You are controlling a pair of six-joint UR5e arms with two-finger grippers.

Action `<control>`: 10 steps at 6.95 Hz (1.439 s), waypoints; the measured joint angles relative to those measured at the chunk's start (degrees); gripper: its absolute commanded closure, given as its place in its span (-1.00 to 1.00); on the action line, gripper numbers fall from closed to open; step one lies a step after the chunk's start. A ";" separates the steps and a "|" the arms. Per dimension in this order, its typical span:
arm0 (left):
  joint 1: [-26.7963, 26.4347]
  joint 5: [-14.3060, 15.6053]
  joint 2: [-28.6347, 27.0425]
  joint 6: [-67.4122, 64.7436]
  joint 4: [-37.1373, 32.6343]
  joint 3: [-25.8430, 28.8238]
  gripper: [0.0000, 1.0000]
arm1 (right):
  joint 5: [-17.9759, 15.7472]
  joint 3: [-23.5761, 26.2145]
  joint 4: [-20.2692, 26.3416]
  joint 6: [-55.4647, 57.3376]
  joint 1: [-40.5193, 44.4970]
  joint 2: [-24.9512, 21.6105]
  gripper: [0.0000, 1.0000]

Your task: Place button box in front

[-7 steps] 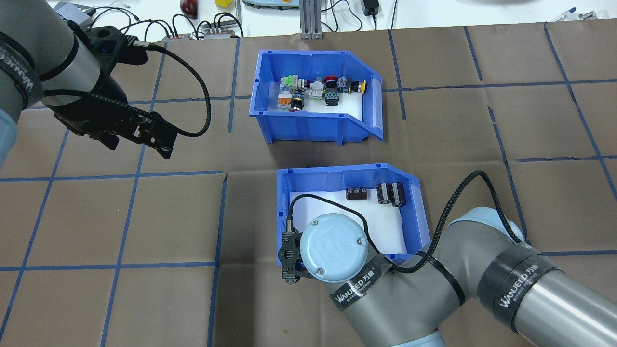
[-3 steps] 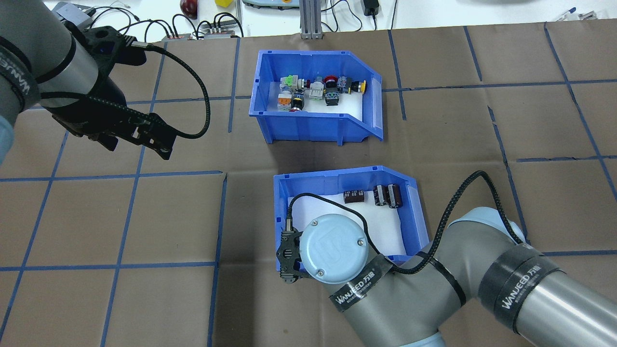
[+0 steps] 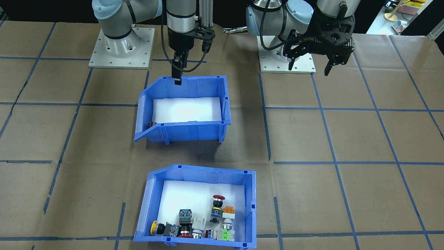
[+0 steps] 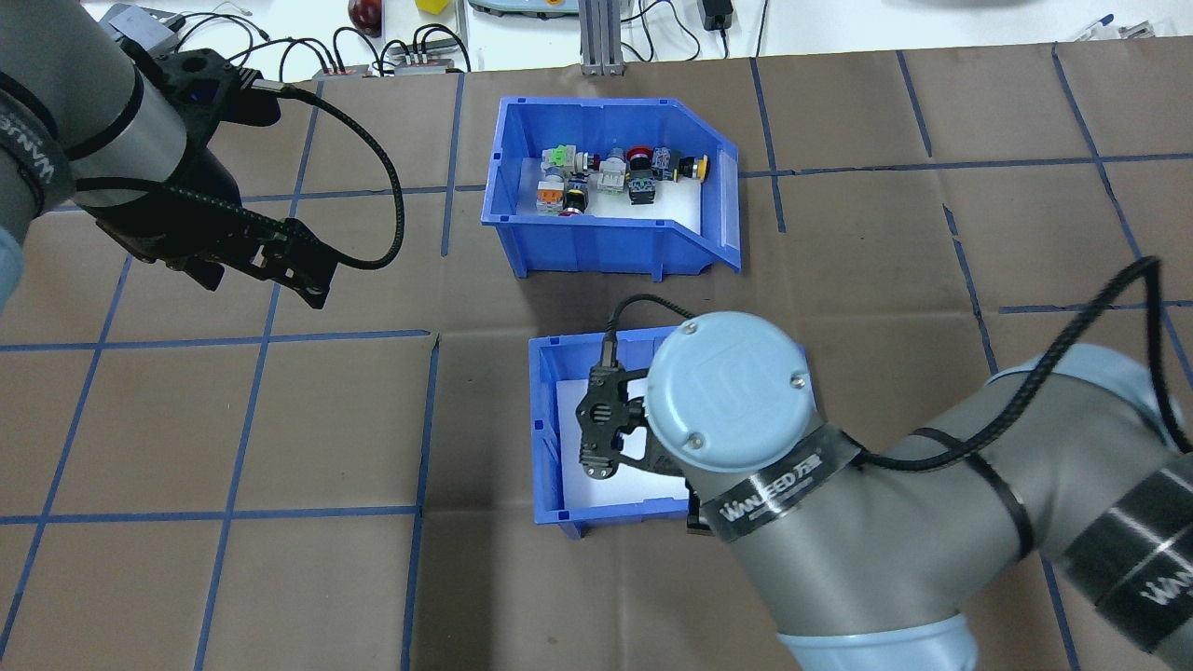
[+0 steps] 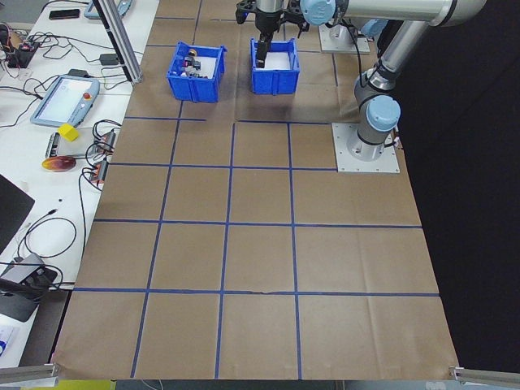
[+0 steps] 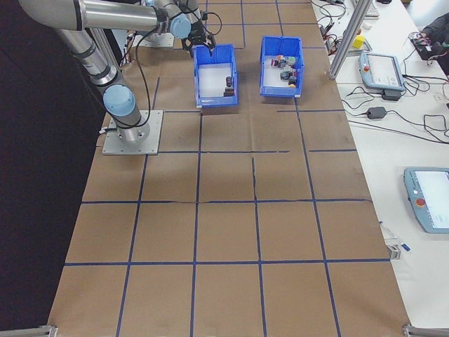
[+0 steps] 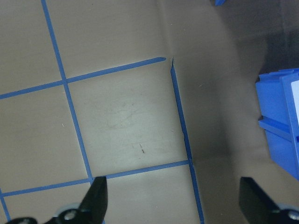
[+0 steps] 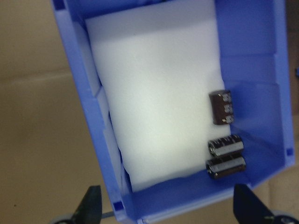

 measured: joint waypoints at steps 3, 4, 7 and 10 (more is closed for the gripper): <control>0.00 0.11 0.10 0.06 0.00 0.04 -0.98 | 1.48 -5.33 5.71 4.08 -17.27 -3.78 -1.00; 0.00 0.12 0.18 0.04 0.00 0.02 -0.98 | 1.93 -8.10 8.34 10.36 -21.50 -3.53 -1.00; 0.00 0.20 0.21 0.11 -0.02 0.21 -0.98 | 5.44 -19.56 21.76 35.20 -27.13 1.78 -1.00; 0.00 0.21 0.19 0.12 -0.02 0.21 -0.98 | 10.04 -30.92 34.19 54.60 -27.48 8.73 -1.00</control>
